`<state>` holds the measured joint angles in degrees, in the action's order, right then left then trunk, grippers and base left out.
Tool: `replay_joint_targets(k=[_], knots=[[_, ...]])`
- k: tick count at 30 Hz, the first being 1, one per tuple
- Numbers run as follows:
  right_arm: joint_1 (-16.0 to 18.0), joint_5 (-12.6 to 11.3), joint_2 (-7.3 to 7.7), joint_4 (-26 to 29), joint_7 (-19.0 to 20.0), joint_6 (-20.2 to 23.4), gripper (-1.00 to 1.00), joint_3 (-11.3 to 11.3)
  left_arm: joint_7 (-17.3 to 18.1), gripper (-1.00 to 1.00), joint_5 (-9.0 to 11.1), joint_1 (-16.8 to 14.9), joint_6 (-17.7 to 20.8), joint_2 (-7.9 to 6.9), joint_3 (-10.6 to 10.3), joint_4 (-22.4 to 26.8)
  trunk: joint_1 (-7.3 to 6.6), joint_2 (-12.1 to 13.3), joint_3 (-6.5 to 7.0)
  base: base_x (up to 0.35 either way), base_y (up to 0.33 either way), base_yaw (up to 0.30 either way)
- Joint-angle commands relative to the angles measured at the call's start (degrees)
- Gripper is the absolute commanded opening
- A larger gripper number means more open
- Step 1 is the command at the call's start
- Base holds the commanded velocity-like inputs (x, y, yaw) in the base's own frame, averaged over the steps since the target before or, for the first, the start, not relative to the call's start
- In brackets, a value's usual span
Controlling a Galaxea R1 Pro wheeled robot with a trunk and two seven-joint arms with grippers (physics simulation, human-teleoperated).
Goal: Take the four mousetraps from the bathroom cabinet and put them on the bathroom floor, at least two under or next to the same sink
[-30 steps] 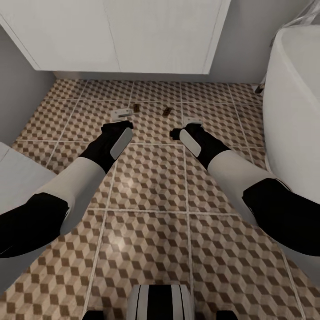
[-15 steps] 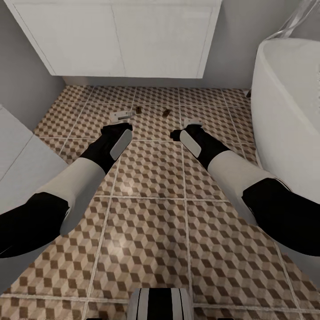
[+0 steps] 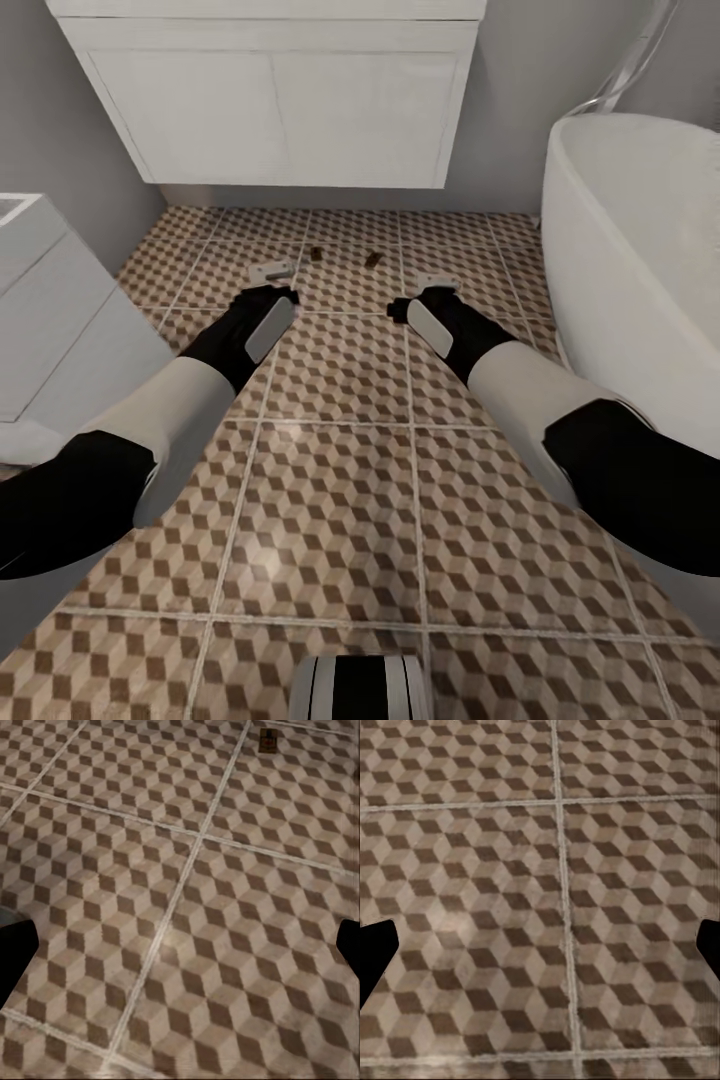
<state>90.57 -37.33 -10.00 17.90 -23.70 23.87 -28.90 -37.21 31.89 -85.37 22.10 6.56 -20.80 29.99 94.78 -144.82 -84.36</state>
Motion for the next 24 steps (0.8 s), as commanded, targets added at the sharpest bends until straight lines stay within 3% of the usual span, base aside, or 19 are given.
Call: replay_joint_targets(k=[1,10,24], knots=[[0.0,-0.3,0.0,-0.2,-0.3,0.1,1.0,-0.3,0.1,1.0,0.7,0.0,0.2,-0.13,-0.4,0.0,-0.07,0.0,0.19,-0.338,0.0,0.0],[0.0,-0.2,0.0,-2.0,0.6,-0.5,1.0,-0.3,3.1,1.0,1.8,-0.1,0.3,-0.56,-0.5,-1.2,-0.3,0.1,2.18,-0.338,0.0,0.0],[0.0,-0.3,0.0,-2.6,1.2,-0.6,1.0,-0.3,4.1,1.0,2.0,0.0,0.2,-0.63,-0.6,-4.2,-0.66,0.3,5.28,-0.325,0.0,0.0]])
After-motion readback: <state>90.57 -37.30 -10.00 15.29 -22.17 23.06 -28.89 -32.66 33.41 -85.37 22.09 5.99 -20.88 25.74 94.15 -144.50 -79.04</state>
